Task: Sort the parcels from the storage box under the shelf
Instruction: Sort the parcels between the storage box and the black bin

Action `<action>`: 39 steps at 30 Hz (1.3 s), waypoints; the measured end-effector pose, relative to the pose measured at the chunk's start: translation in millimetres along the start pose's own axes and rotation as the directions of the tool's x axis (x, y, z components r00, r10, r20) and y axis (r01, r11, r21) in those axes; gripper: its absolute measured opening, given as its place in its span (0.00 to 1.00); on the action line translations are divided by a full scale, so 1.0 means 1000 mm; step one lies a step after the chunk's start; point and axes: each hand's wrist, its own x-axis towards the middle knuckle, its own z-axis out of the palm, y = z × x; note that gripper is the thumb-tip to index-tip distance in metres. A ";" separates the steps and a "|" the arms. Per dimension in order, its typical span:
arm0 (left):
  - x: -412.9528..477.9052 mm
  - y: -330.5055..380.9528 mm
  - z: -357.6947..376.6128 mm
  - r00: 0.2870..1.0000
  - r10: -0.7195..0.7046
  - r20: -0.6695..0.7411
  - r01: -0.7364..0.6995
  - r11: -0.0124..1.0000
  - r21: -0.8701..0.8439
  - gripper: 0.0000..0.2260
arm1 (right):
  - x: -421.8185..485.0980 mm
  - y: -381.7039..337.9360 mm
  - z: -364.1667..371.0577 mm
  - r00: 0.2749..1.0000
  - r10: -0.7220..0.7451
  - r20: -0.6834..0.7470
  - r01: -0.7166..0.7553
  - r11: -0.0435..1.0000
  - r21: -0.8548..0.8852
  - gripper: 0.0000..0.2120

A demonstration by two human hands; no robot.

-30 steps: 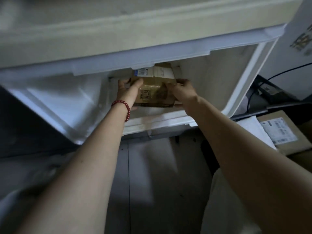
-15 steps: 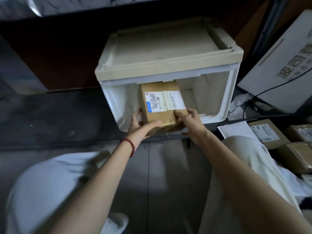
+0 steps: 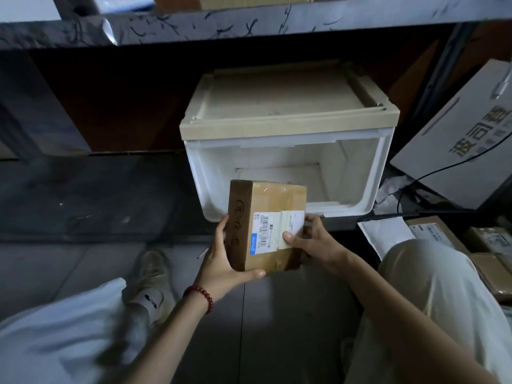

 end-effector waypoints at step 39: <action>0.014 0.006 -0.031 0.996 -0.037 -0.078 0.010 0.950 -0.311 0.49 | 0.011 -0.021 0.018 0.997 -0.026 0.074 0.017 0.992 0.125 0.36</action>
